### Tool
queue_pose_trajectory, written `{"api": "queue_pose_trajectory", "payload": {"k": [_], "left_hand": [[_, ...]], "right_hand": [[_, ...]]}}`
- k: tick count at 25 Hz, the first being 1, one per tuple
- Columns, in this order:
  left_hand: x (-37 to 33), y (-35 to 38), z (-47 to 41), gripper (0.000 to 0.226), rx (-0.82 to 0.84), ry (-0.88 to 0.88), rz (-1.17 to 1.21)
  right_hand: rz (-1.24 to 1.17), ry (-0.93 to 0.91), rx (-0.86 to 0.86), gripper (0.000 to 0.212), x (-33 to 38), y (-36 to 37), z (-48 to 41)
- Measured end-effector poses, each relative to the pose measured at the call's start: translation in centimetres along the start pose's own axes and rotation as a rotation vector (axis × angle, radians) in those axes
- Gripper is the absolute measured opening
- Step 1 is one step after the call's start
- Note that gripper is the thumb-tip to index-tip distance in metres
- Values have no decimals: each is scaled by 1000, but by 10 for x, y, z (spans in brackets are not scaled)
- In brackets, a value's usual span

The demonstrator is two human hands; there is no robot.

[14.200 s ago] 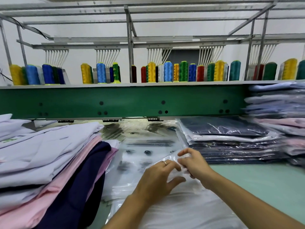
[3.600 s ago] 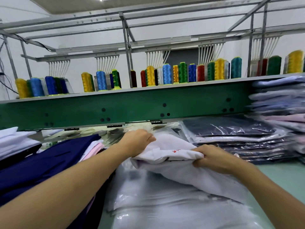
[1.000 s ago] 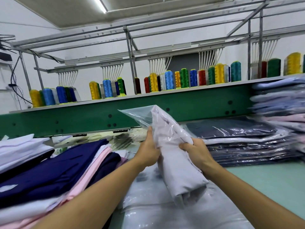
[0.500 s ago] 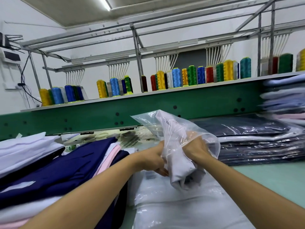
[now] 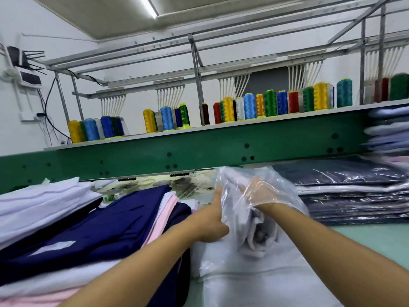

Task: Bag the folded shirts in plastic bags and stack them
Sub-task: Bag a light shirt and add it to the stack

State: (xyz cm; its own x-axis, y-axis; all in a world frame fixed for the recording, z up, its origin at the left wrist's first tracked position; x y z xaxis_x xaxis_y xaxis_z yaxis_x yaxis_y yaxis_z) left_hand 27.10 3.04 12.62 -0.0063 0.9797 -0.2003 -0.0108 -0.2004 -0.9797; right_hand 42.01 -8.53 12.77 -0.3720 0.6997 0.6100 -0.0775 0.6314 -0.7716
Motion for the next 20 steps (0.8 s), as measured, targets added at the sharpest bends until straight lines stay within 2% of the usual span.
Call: {"api": "queue_pose_trajectory", "payload": {"k": [2,5,6,7,9,13,15,20], "left_hand": [[2,4,-1,100,-30,10,-123],[12,12,-4,93,-6,-8,-202],[15,14,-5,92,-2,-9,-223],[17,17,-4,91,7,-3,-247],[18,25,-3,86,36,18,-282],[14,43,0,75,100,83,-406],[12,51,1,67,99,107,-476],[18,73,0,57,181,67,-457]], "right_hand": [[97,-52,-21,37,4,6,-1],[188,-76,-68,71,-11,3,12],[218,-52,-72,73,-23,4,17],[327,-99,-95,69,-28,7,22],[499,-149,-31,56,-39,27,33],[411,-12,135,77,-74,51,46],[384,-43,204,74,-81,59,56],[324,-236,334,66,-76,60,95]]}}
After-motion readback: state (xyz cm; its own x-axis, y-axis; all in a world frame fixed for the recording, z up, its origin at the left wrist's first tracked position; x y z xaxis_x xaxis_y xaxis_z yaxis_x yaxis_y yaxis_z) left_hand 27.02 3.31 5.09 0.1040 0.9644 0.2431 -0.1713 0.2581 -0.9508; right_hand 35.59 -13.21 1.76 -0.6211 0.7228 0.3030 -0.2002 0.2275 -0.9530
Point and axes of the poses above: each hand's wrist, its own z-axis away from the middle knuckle, its own y-axis out of the palm, x = y × z, the point moved 10 cm from there along -z, towards the middle knuckle, and after that the axes turned 14 degrees about -z, right-handed, at the moved point
